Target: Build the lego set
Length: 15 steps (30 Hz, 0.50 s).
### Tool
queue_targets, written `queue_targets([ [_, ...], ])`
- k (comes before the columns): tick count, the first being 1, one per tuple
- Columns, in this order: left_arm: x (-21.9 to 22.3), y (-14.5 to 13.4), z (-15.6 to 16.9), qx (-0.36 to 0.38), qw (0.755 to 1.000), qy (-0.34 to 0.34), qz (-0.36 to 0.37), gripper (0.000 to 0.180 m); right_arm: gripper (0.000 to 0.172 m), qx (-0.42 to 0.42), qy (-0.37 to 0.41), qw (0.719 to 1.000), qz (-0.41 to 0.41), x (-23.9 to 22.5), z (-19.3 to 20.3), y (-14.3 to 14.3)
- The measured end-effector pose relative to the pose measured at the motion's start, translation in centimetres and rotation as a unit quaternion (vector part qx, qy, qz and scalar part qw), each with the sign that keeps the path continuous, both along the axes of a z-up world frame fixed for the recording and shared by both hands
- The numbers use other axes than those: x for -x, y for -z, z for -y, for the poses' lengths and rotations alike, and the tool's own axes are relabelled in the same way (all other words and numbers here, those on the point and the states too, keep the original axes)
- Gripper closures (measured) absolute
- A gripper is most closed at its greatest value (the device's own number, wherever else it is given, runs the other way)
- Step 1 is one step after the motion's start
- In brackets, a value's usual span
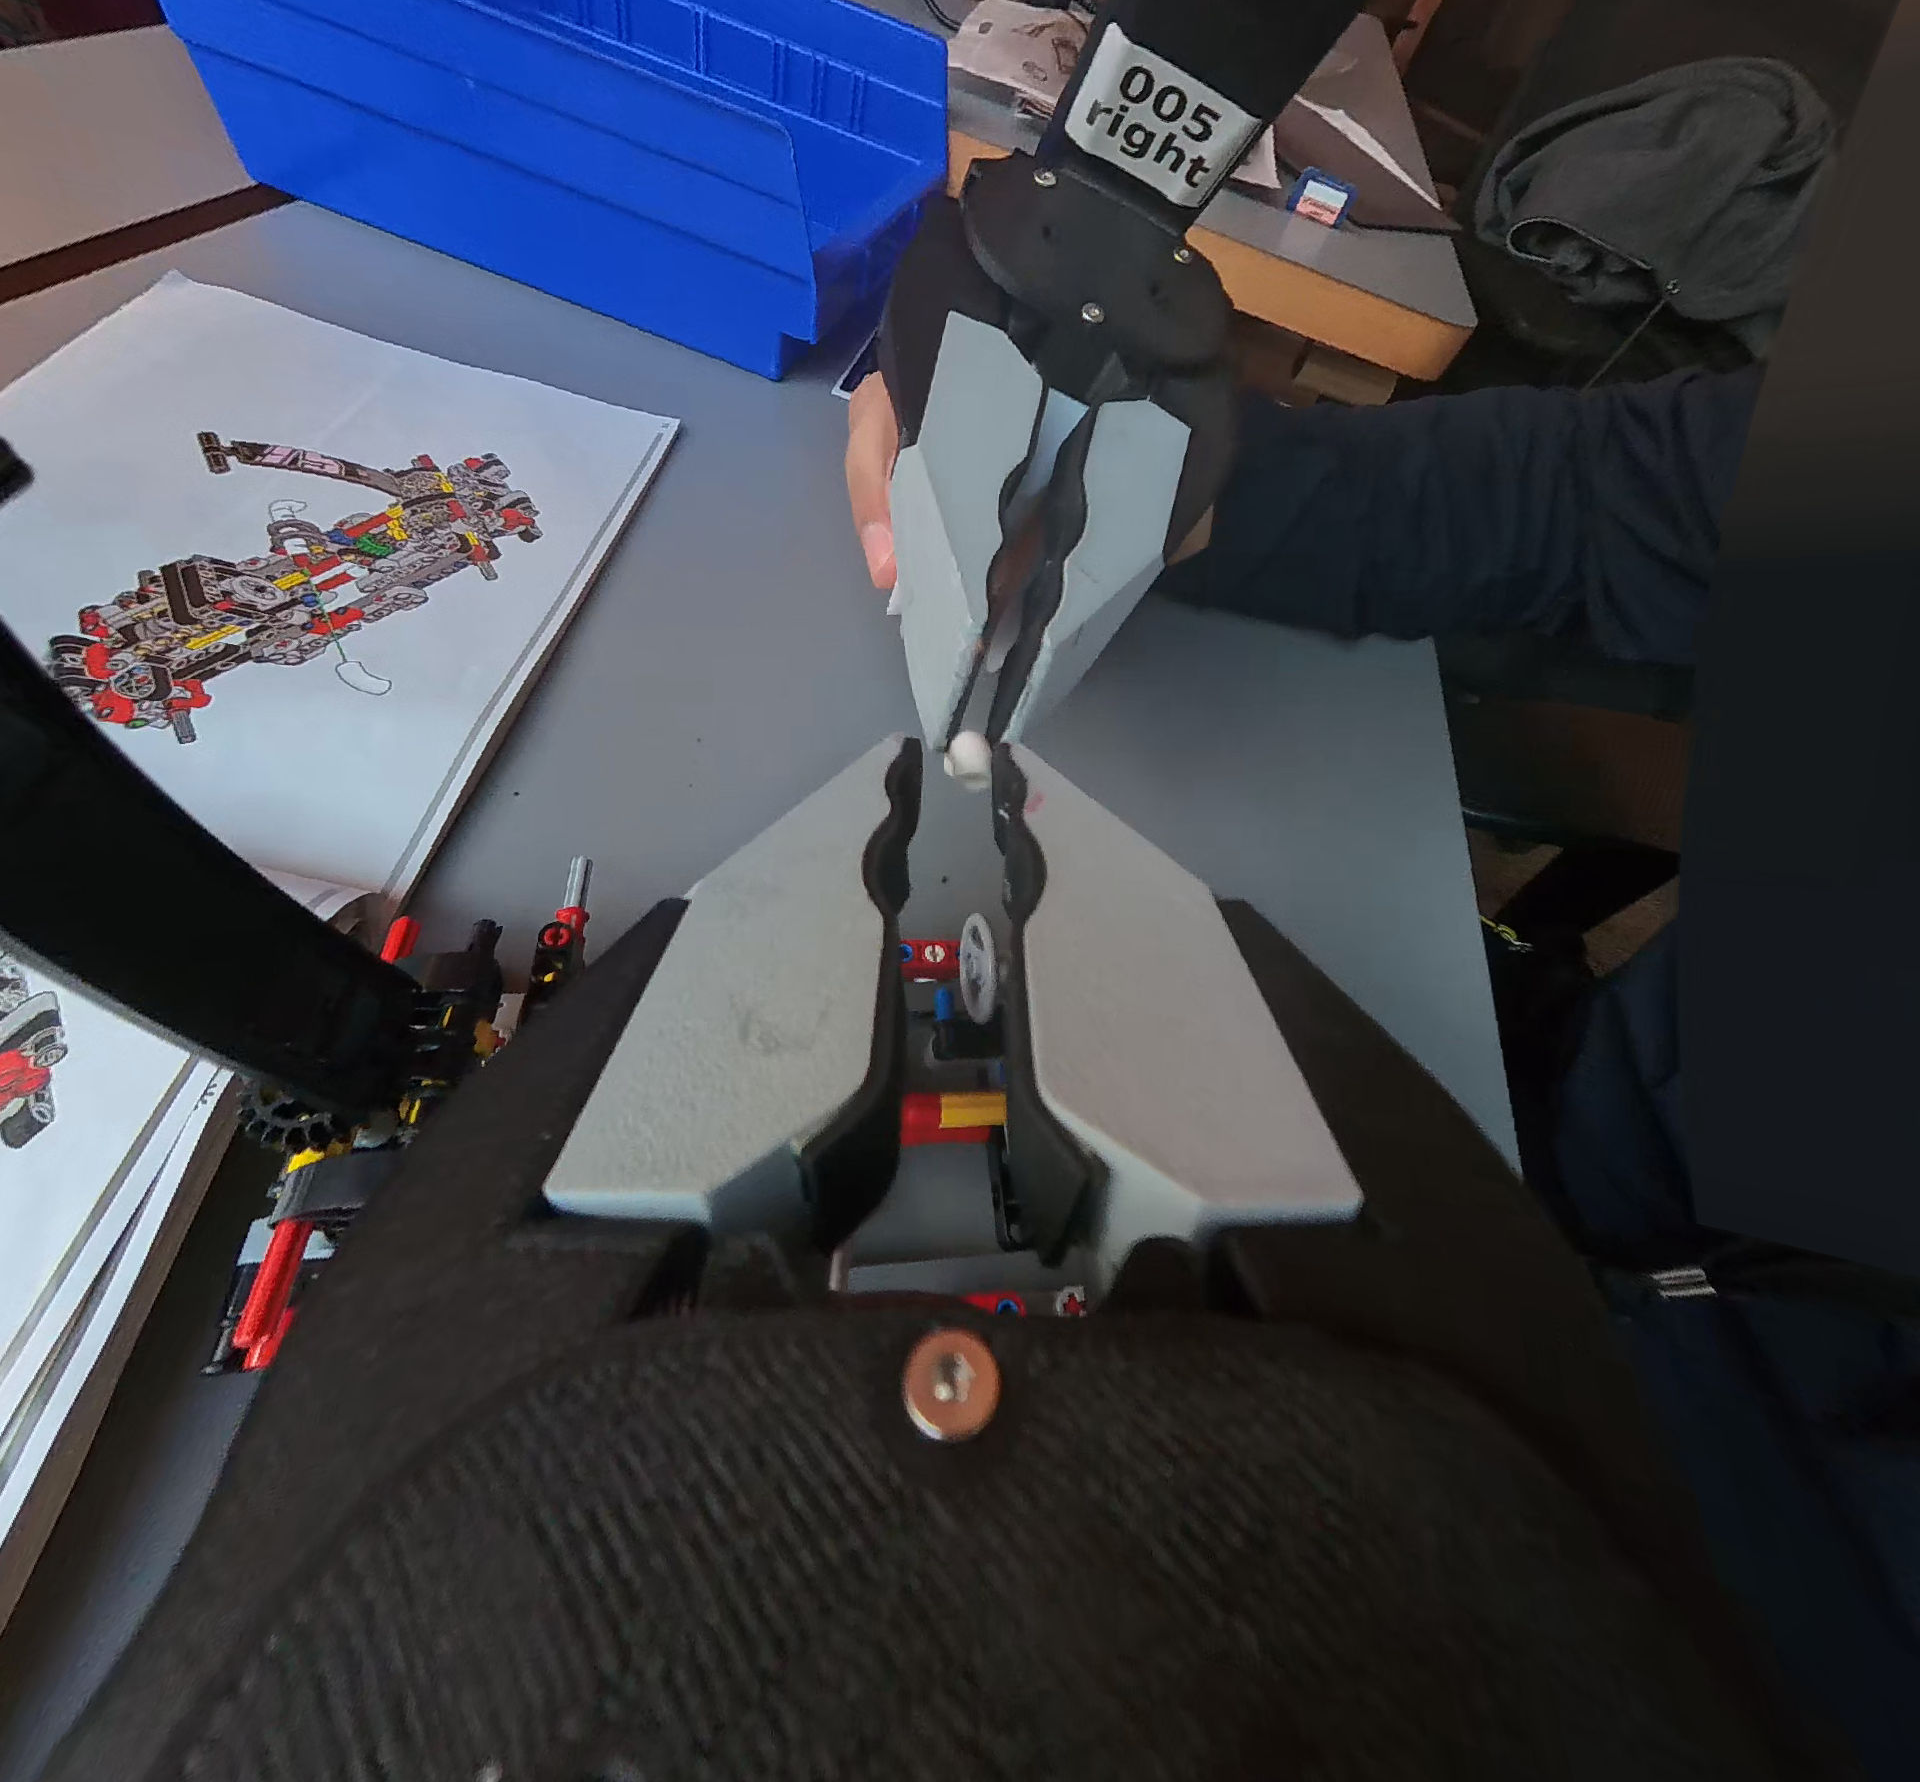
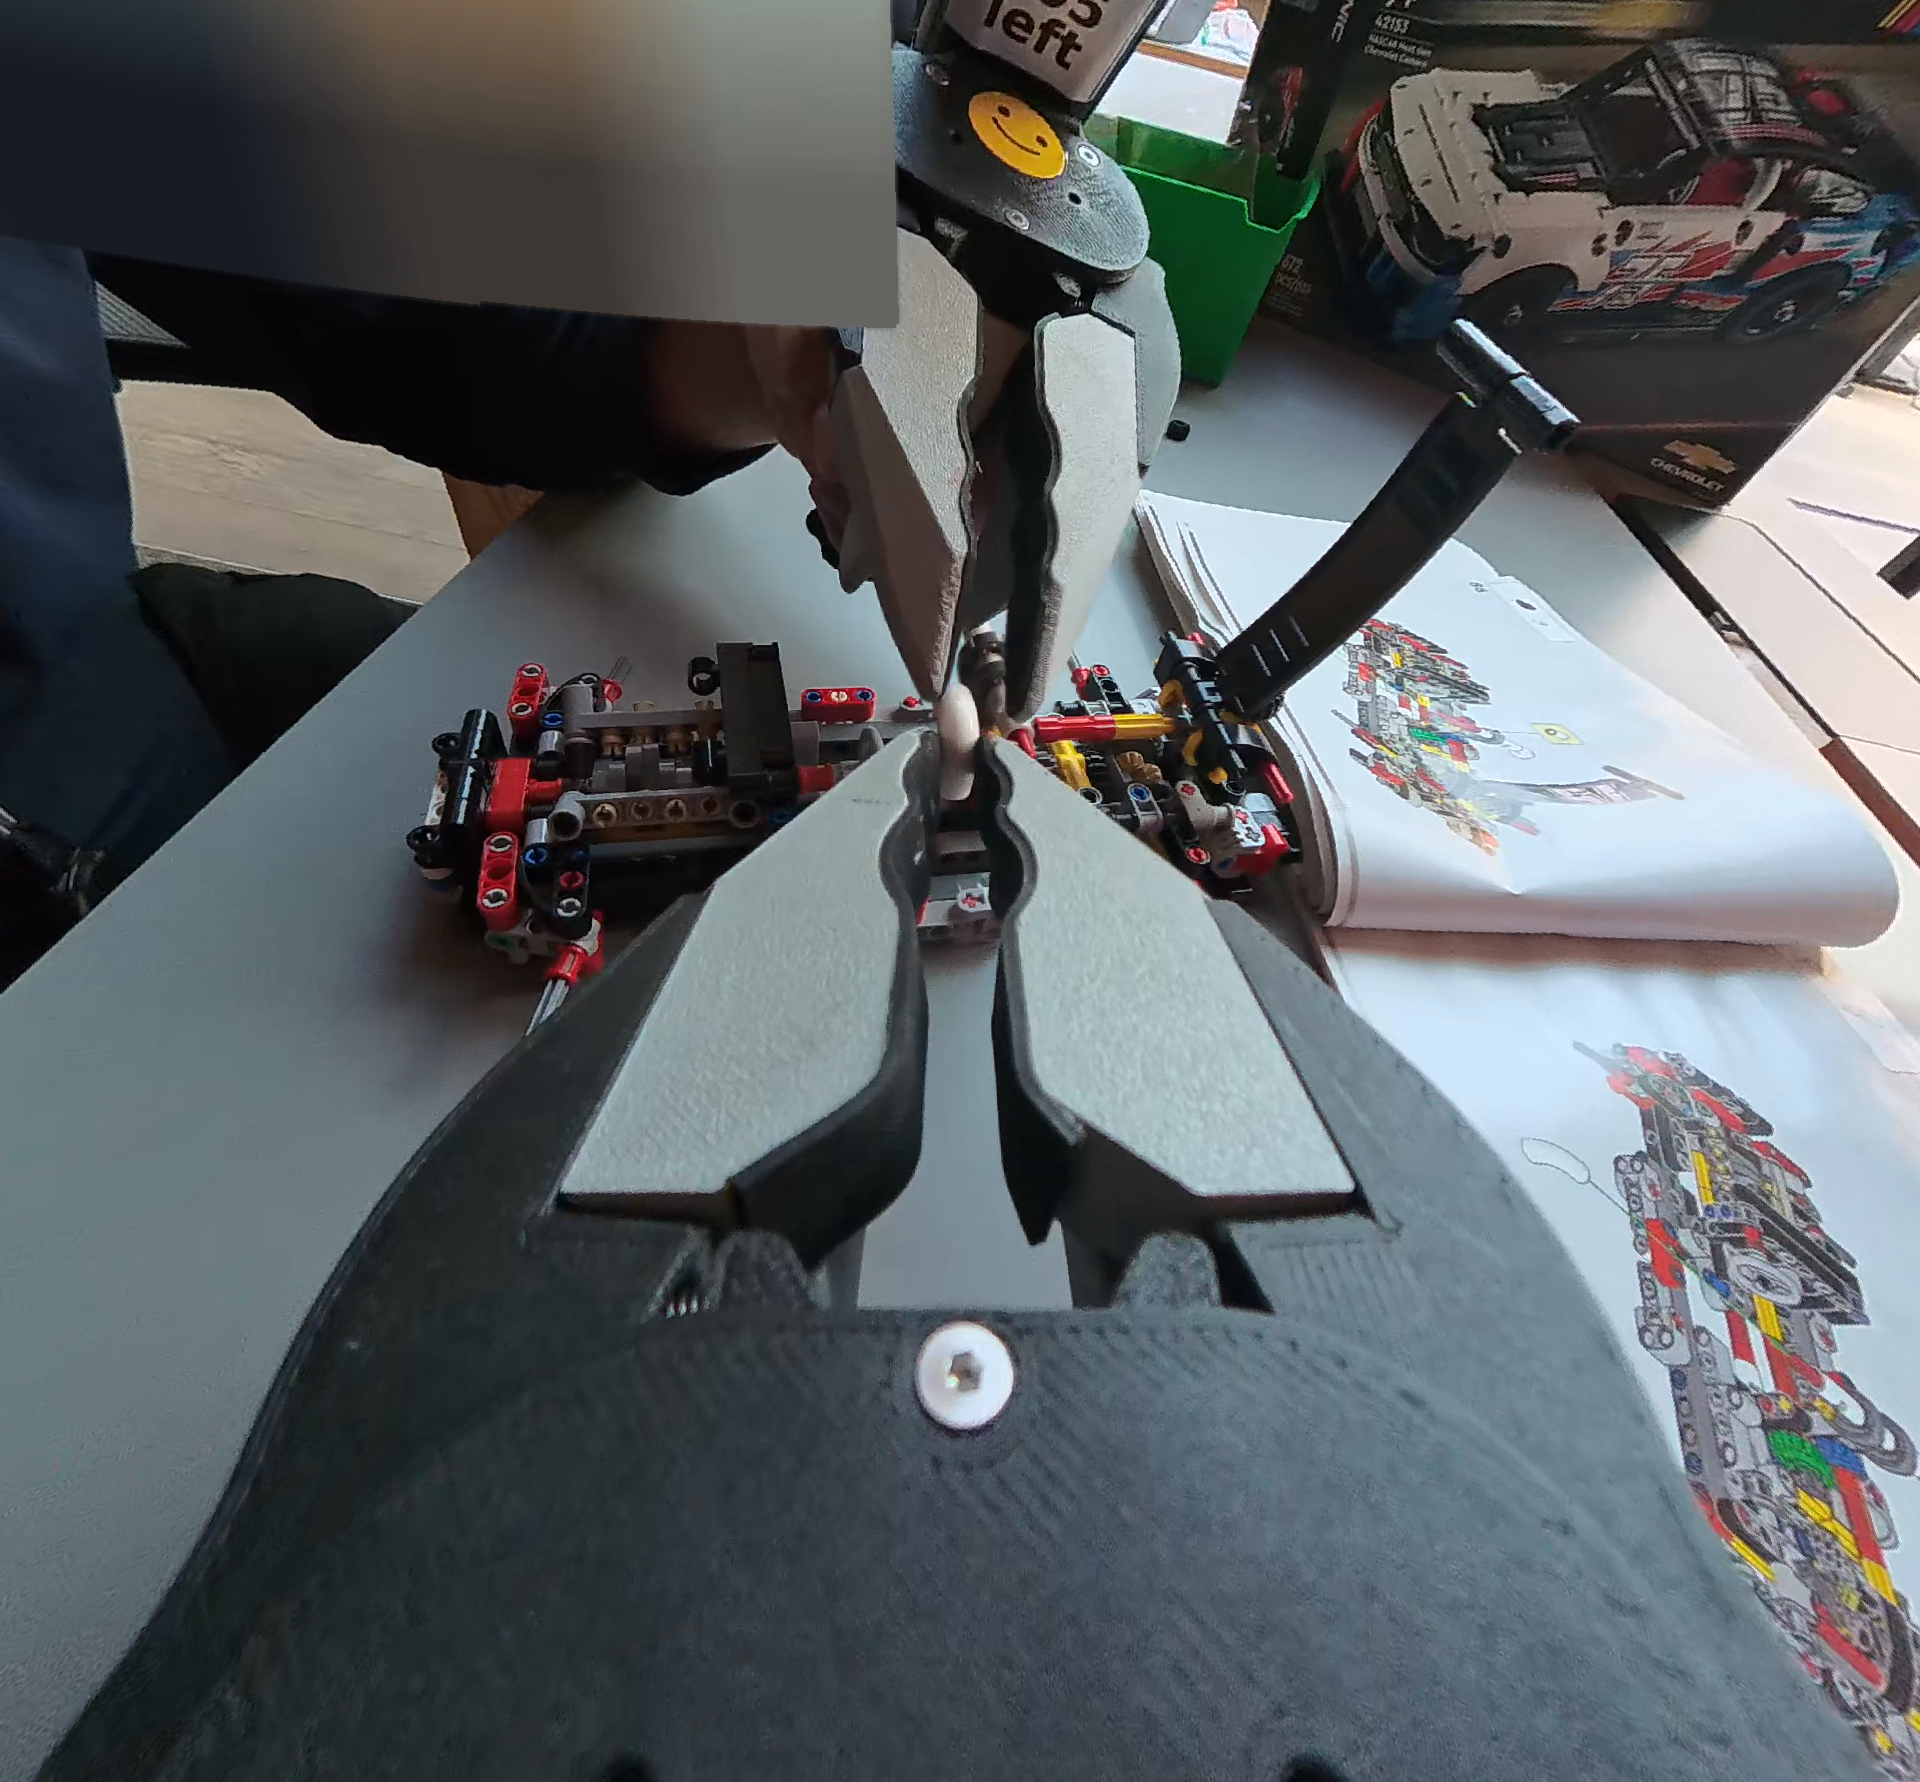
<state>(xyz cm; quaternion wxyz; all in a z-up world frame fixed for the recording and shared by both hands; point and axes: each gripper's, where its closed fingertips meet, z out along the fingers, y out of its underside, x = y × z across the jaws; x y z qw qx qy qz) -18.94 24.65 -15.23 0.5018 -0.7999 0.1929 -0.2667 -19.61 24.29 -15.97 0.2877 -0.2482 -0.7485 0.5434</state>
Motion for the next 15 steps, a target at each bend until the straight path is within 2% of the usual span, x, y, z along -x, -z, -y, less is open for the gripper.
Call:
queue_targets([
  [11,-0.3,0.38,0.2,-0.008,0.999,0.008,-0.037,0.175,0.168,0.0,0.003,1.0,-0.004,0.07,-0.04,-0.13],
  [15,-0.48,0.9,0.47,-0.01,0.997,0.019,-0.073,0.175,0.168,-0.007,-0.006,1.0,0.003,-0.11,0.25,0.3],
])
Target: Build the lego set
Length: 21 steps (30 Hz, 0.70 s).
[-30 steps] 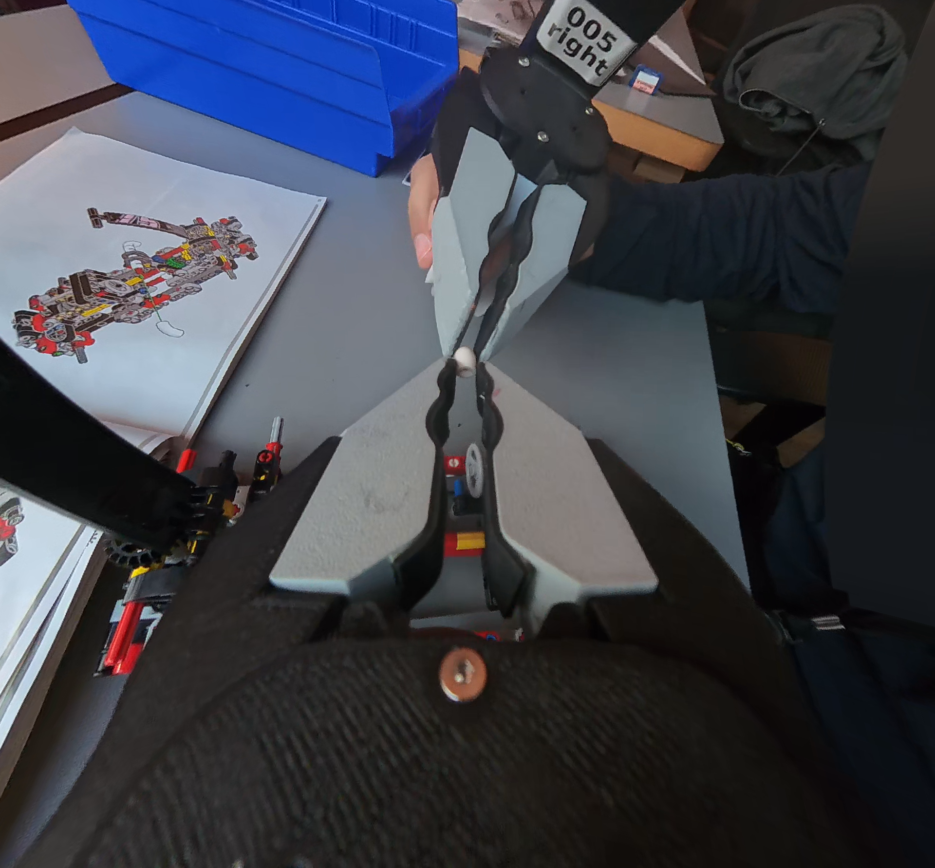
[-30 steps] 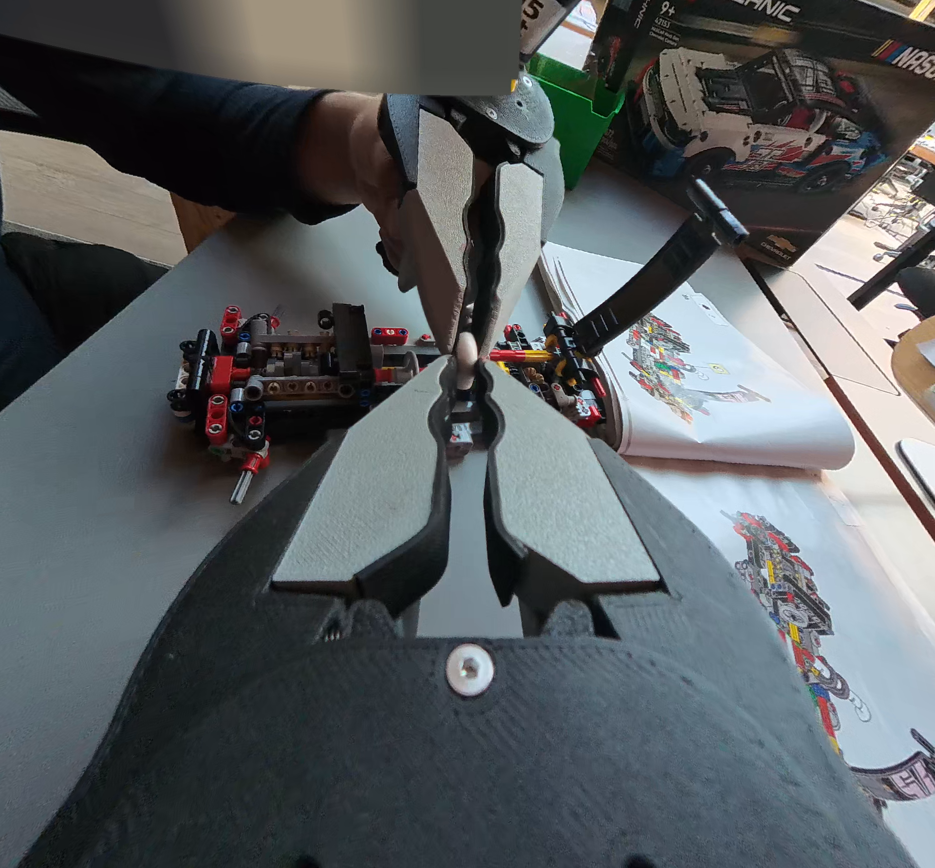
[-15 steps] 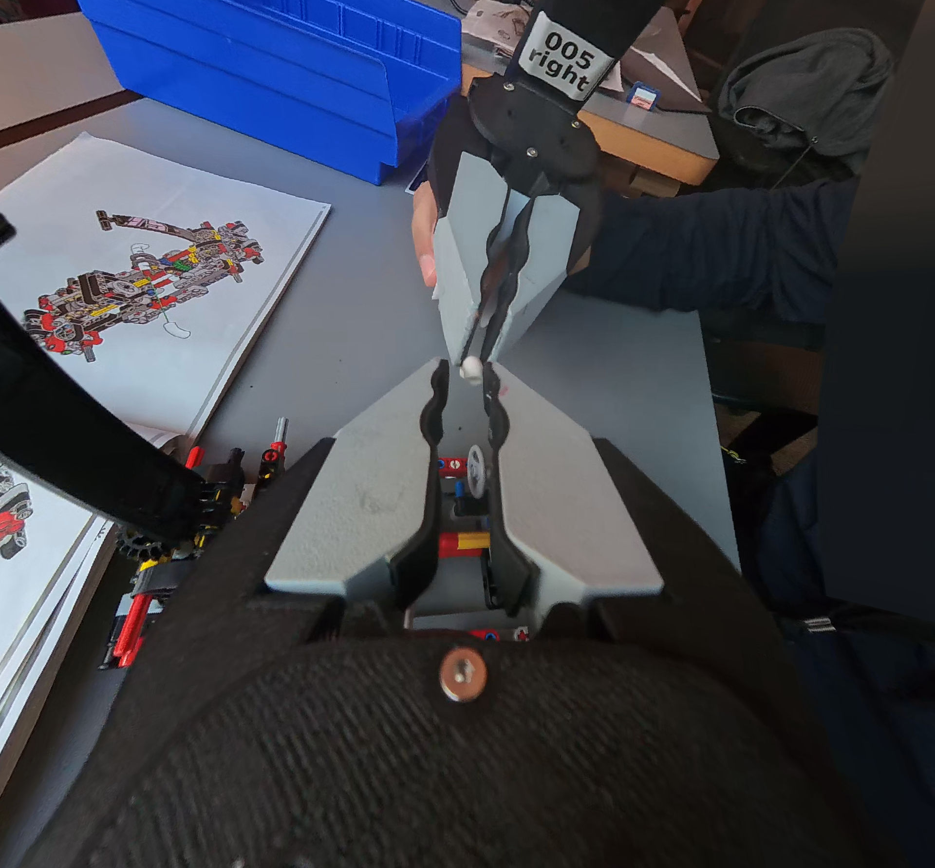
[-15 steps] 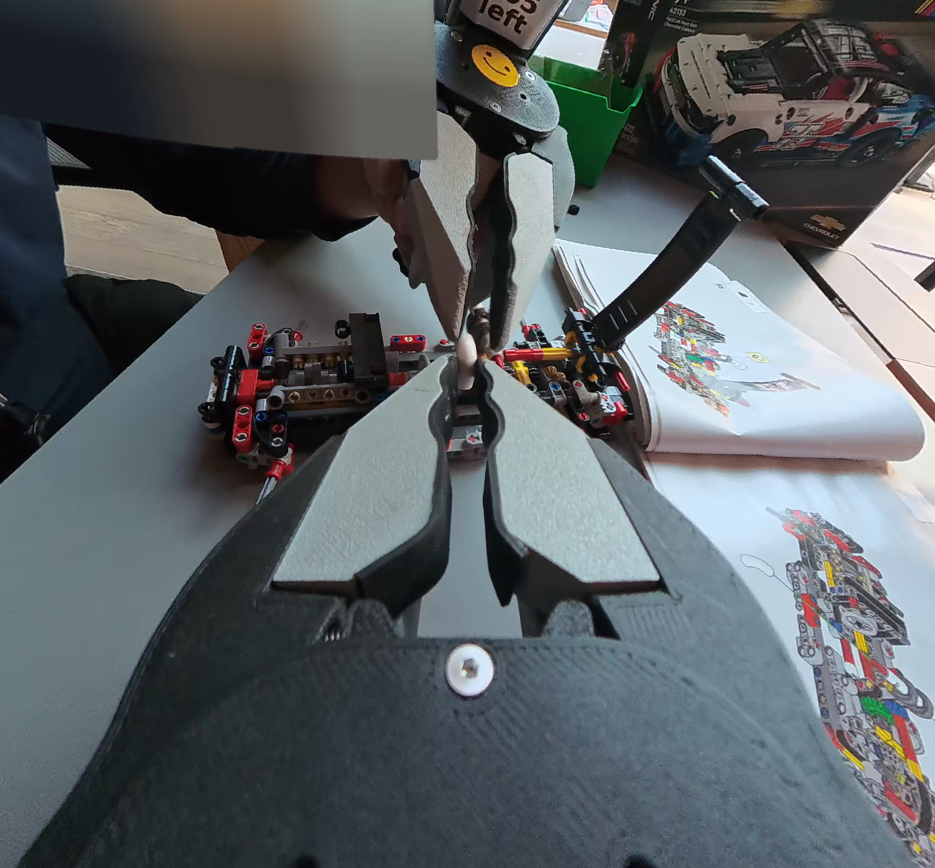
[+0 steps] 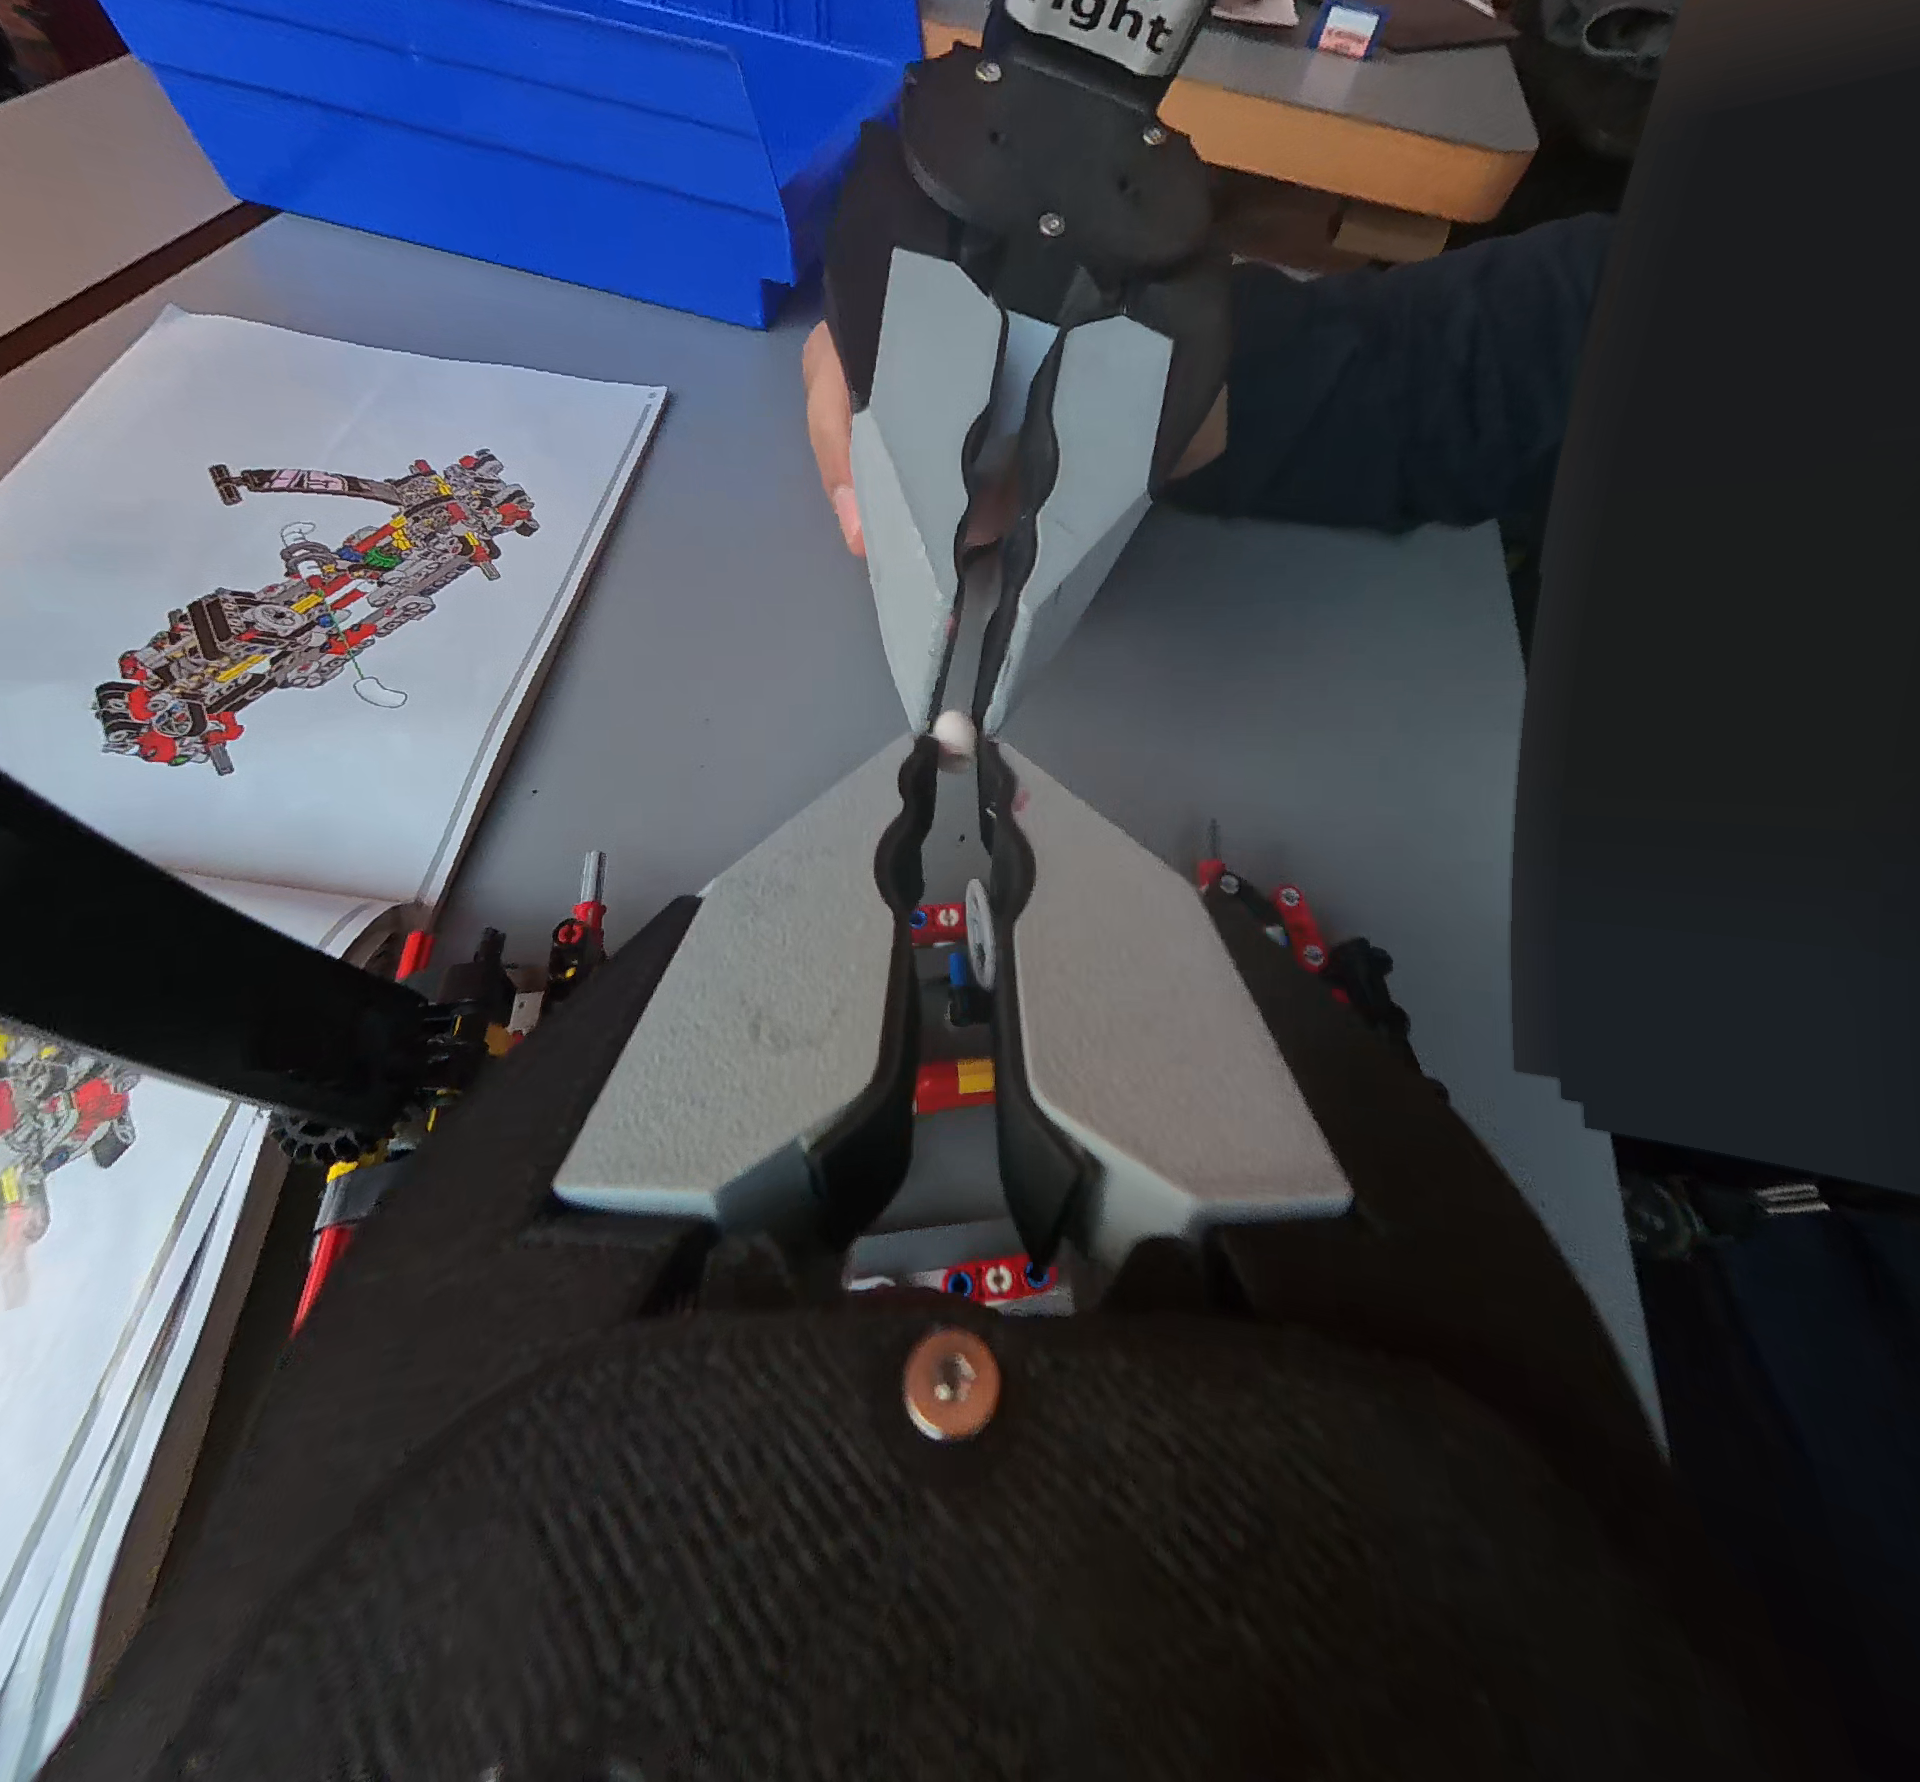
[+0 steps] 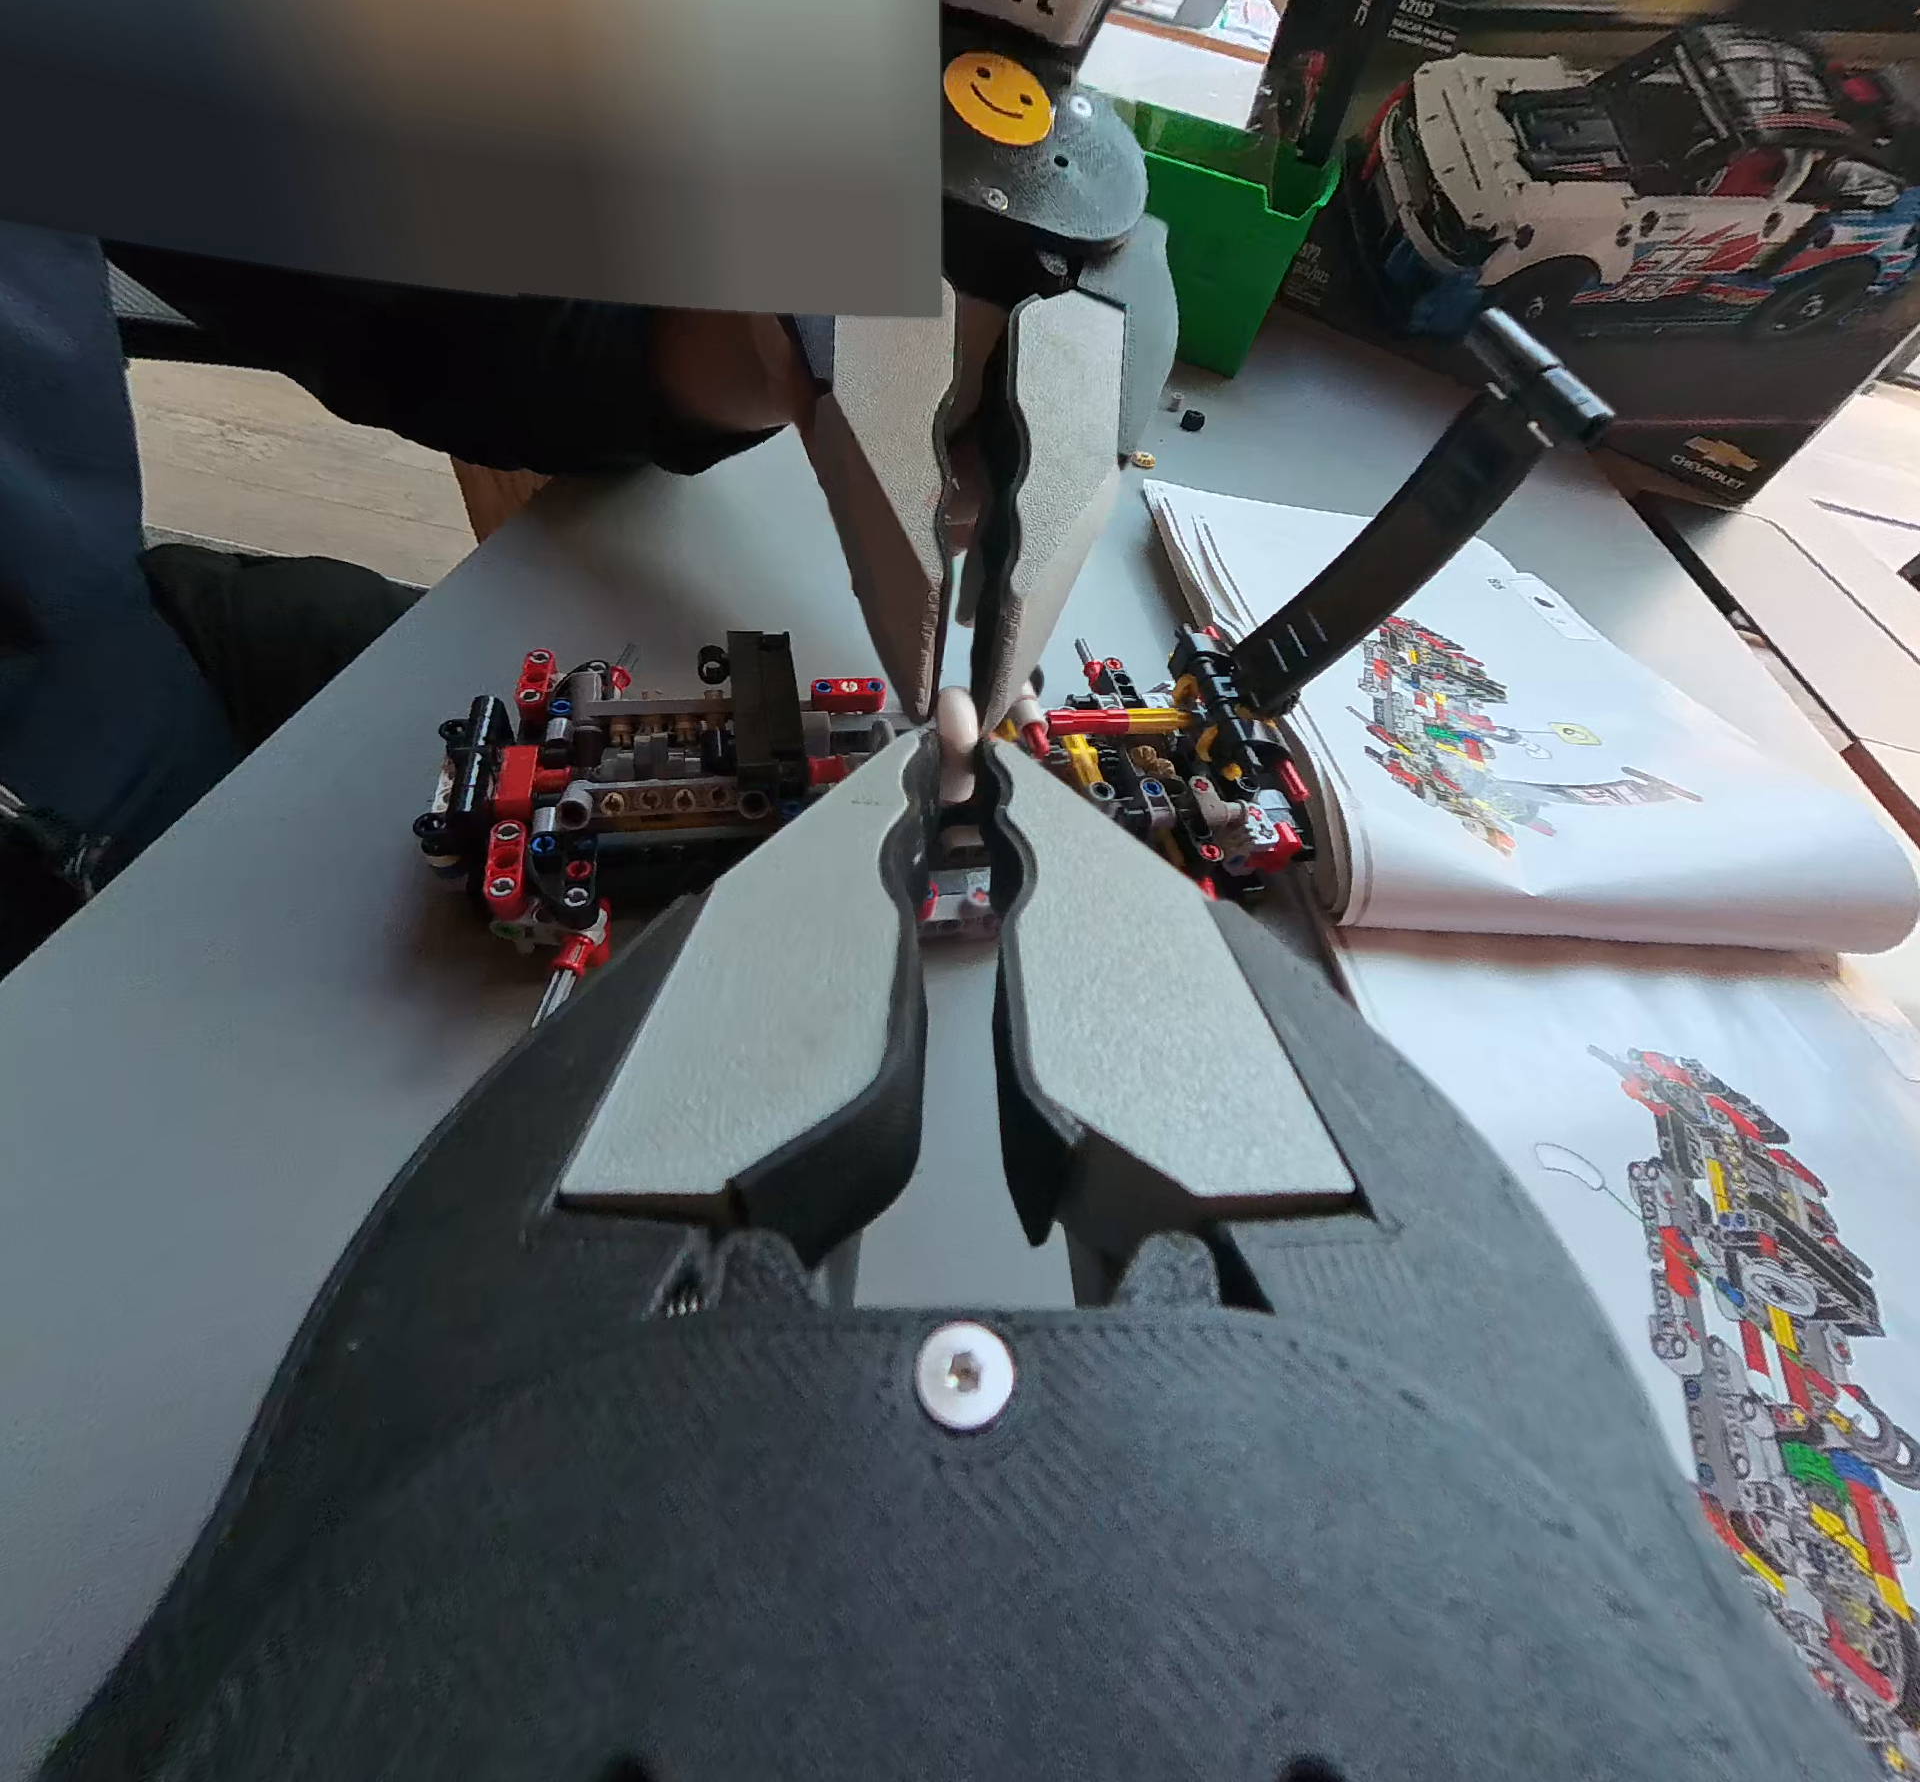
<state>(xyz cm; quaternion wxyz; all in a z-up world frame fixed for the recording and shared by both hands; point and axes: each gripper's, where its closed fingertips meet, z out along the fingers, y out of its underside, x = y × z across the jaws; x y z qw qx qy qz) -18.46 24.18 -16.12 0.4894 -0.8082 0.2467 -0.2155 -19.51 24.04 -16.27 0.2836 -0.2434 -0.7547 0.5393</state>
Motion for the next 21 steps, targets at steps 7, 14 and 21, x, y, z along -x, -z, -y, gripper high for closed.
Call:
queue_targets([
  [7,0.0,-0.1,0.0,-0.005,1.0,-0.002,-0.005,0.175,0.168,-0.012,0.005,1.0,-0.006,0.1,0.1,0.0],
  [14,0.5,-0.3,-0.5,-0.007,1.0,-0.023,0.007,0.175,0.169,-0.014,0.026,1.0,-0.011,0.6,-0.4,0.0],
  [21,4.1,-0.9,0.4,0.006,0.998,-0.057,-0.024,0.156,0.168,-0.019,0.035,0.999,0.008,0.5,-1.5,0.7],
])
